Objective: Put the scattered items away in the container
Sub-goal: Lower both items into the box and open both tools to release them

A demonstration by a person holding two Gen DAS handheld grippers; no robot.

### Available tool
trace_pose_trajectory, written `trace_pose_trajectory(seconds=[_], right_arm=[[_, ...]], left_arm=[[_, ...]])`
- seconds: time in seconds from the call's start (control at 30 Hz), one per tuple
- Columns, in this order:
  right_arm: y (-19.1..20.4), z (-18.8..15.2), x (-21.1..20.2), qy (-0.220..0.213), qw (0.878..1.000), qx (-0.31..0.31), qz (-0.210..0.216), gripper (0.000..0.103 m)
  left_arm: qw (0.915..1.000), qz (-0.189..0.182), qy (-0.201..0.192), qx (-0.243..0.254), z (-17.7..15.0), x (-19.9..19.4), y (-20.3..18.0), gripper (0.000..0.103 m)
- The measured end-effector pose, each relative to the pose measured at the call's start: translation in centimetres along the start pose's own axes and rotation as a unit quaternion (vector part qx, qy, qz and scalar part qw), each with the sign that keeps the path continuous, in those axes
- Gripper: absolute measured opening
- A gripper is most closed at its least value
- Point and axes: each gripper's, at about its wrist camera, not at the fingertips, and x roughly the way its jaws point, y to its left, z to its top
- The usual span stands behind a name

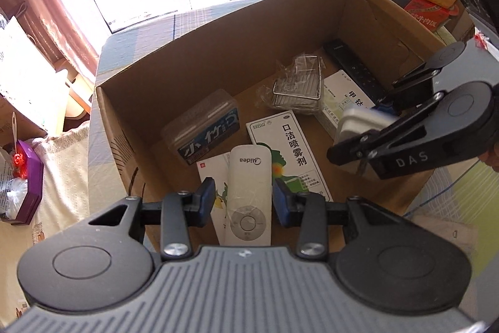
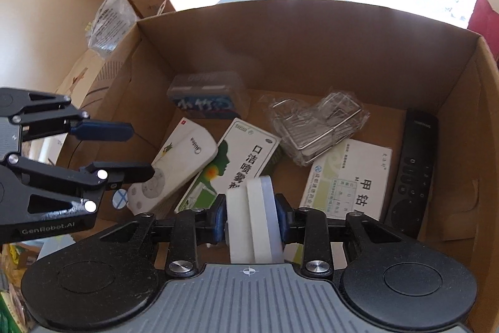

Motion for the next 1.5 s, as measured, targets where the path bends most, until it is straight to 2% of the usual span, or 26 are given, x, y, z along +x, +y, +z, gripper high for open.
trace_pose_trajectory(seconds=[0.03, 0.07, 0.1, 0.13, 0.3, 0.6, 0.67, 0.77, 0.83, 0.87, 0.9, 0.93, 0.97, 1.03, 1.5], right_arm=[[0.2, 0.0, -0.1, -0.002, 1.0, -0.007, -0.003, 0.041], [0.3, 0.0, -0.2, -0.004, 1.0, -0.013, -0.006, 0.052], [0.3, -0.1, -0.4, -0.011, 1.0, -0.013, -0.008, 0.077], [0.3, -0.1, -0.7, -0.017, 1.0, -0.014, -0.011, 0.079], [0.0, -0.4, -1.6, -0.018, 0.999, -0.018, -0.024, 0.079], [-0.9, -1.4, -2.2, 0.01, 0.999, -0.016, -0.048, 0.079], [-1.1, -1.5, -2.4, 0.013, 0.999, -0.01, -0.049, 0.079], [-1.4, -1.7, -2.5, 0.017, 0.999, 0.008, -0.047, 0.079], [-1.6, -1.8, -2.6, 0.02, 0.999, 0.02, -0.046, 0.079], [-1.7, -1.9, -2.6, 0.022, 0.998, 0.023, -0.049, 0.079], [-1.7, -1.9, -2.7, 0.023, 0.998, 0.025, -0.053, 0.082], [-1.6, -1.9, -2.7, 0.023, 0.998, 0.024, -0.057, 0.094], [-1.5, -2.0, -2.8, 0.02, 0.998, 0.023, -0.062, 0.1], [-1.3, -2.1, -3.1, 0.016, 0.997, 0.02, -0.069, 0.103], [-0.9, -2.6, -5.1, 0.0, 0.993, 0.025, -0.12, 0.103]], left_arm=[[1.0, 0.001, 0.0, 0.0, 0.0, 0.0, 0.0, 0.035], [1.0, 0.001, -0.001, 0.0, 0.0, -0.1, 0.1, 0.035], [1.0, 0.002, -0.001, 0.0, -0.1, -0.1, 0.1, 0.035], [1.0, 0.002, -0.001, 0.001, -0.1, -0.1, 0.1, 0.035], [1.0, 0.004, 0.001, 0.001, -0.4, -0.2, 0.2, 0.035], [1.0, 0.001, 0.002, 0.003, -0.7, -0.4, -0.1, 0.036], [1.0, 0.002, 0.002, 0.002, -0.7, -0.4, -0.2, 0.04], [1.0, 0.002, 0.003, -0.002, -0.7, -0.6, -0.4, 0.052], [1.0, 0.004, 0.002, -0.005, -0.7, -0.8, -0.6, 0.067], [1.0, 0.005, 0.002, -0.005, -0.7, -0.8, -0.6, 0.07], [1.0, 0.006, 0.002, -0.006, -0.7, -0.9, -0.7, 0.074], [1.0, 0.007, 0.001, -0.006, -0.8, -1.0, -0.8, 0.075], [0.9999, 0.008, 0.002, -0.006, -0.8, -1.1, -0.9, 0.076], [0.9999, 0.01, 0.003, -0.008, -0.9, -1.2, -0.9, 0.086], [0.9996, 0.027, 0.001, -0.009, -1.3, -2.6, -1.7, 0.091]])
